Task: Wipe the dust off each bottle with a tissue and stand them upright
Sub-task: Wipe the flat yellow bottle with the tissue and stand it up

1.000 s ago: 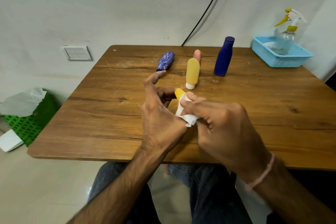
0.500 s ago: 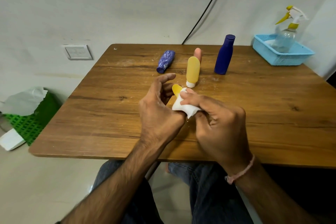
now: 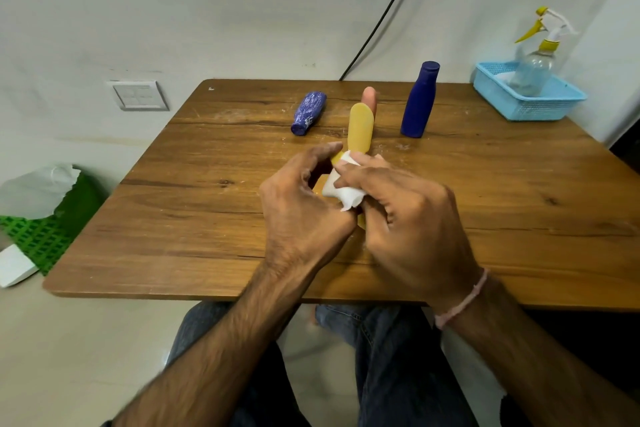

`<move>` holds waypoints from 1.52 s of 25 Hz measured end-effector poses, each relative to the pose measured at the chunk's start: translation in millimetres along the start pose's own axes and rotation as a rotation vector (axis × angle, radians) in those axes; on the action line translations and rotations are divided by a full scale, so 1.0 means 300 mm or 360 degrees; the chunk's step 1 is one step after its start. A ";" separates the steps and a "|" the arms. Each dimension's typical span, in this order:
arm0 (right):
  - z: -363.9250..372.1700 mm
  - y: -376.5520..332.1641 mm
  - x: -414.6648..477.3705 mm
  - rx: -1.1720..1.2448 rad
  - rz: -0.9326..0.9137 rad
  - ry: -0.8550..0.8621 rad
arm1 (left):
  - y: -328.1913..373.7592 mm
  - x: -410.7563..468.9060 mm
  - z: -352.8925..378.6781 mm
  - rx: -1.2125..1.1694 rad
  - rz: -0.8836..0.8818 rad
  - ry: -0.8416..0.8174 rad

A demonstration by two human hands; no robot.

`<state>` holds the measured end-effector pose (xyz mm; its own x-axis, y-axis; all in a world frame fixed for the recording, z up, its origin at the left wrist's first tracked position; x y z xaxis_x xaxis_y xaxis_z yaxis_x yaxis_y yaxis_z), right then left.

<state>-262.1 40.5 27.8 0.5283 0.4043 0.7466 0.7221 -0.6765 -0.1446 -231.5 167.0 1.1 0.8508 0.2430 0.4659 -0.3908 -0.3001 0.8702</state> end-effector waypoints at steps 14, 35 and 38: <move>0.017 0.065 -0.052 0.0647 0.0682 0.0471 | -0.022 -0.001 -0.013 0.0123 -0.0036 0.0002; 0.179 0.140 -0.213 0.0019 0.0117 -0.0120 | -0.222 0.148 -0.098 -0.0417 -0.1160 0.0091; 0.153 0.175 -0.214 0.0048 0.0310 -0.0035 | -0.232 0.195 -0.105 -0.0436 -0.1213 0.0131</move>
<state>-237.5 7.3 -57.4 0.6687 0.2811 0.6883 0.6181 -0.7246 -0.3047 -165.7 231.2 -27.4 0.8933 0.3598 -0.2694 0.2043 0.2090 0.9563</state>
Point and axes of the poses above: each hand's wrist, its own x-axis towards the middle knuckle, its own z-axis out of the palm, y = z × x, the point moved 5 cm from there along x, towards the middle knuckle, and after that the axes turned 9 degrees about -z, right-handed, at the moved point
